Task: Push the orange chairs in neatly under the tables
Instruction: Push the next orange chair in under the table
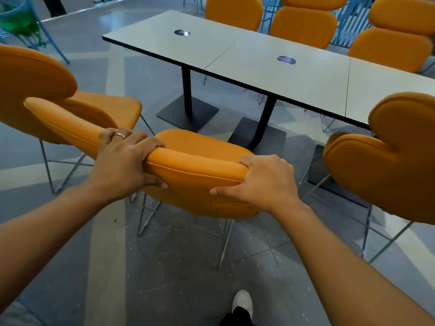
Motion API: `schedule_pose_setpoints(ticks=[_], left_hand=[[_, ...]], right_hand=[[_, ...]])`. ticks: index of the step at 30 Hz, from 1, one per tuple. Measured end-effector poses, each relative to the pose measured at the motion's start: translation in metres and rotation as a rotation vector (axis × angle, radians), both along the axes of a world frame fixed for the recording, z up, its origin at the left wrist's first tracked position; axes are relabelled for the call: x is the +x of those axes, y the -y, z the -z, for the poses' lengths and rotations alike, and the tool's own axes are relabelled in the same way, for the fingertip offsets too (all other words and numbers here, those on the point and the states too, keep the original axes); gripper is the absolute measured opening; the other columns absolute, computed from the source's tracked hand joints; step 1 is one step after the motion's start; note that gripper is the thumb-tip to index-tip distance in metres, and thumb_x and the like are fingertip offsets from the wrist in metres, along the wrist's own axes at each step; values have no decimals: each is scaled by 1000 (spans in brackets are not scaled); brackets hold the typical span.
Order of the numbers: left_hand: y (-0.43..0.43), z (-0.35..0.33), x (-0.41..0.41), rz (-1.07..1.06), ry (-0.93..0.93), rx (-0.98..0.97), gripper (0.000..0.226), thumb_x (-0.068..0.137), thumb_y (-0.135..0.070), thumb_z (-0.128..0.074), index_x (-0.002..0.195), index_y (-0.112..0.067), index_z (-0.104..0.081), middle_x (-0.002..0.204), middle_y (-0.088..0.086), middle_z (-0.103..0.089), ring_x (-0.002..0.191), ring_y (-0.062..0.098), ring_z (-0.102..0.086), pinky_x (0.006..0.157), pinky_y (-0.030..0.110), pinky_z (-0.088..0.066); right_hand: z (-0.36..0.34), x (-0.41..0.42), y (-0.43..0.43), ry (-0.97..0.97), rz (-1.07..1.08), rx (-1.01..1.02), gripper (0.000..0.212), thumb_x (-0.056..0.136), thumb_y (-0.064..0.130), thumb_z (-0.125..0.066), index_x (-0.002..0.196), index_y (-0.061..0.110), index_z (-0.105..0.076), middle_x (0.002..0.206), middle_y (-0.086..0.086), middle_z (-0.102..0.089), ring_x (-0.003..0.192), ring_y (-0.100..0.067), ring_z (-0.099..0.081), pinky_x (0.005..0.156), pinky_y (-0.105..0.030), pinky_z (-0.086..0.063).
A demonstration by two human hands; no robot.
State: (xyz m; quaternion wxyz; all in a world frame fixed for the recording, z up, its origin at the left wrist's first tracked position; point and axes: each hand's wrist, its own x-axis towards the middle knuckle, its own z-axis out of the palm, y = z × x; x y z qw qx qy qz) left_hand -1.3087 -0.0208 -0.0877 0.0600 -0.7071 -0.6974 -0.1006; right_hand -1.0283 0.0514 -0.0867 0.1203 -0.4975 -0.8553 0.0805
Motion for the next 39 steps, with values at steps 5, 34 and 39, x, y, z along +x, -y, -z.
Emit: schedule_pose_setpoints(ticks=[5, 34, 39], left_hand=[[-19, 2, 36, 12, 17, 80, 75, 56, -75, -69, 114, -28, -59, 109, 1, -63, 108, 33, -52, 95, 50, -27], [-125, 11, 175, -193, 1, 145, 70, 59, -66, -76, 112, -25, -57, 109, 3, -61, 108, 33, -51, 92, 48, -27], [-121, 8, 170, -146, 41, 100, 75, 61, -65, -75, 122, -27, -54, 119, 3, -60, 116, 31, -49, 99, 48, -25]], right_hand=[[-3, 33, -33, -11, 16, -43, 81, 48, 102, -45, 84, 33, -68, 71, 14, -65, 73, -6, -61, 73, -37, -55], [-10, 140, -202, 2, -110, -191, 73, 44, 94, -63, 99, 45, -66, 85, 23, -63, 82, 1, -56, 76, -32, -51], [-14, 131, -188, 50, -120, -190, 91, 47, 95, -57, 123, 45, -60, 105, 19, -64, 100, -9, -59, 89, -44, -52]])
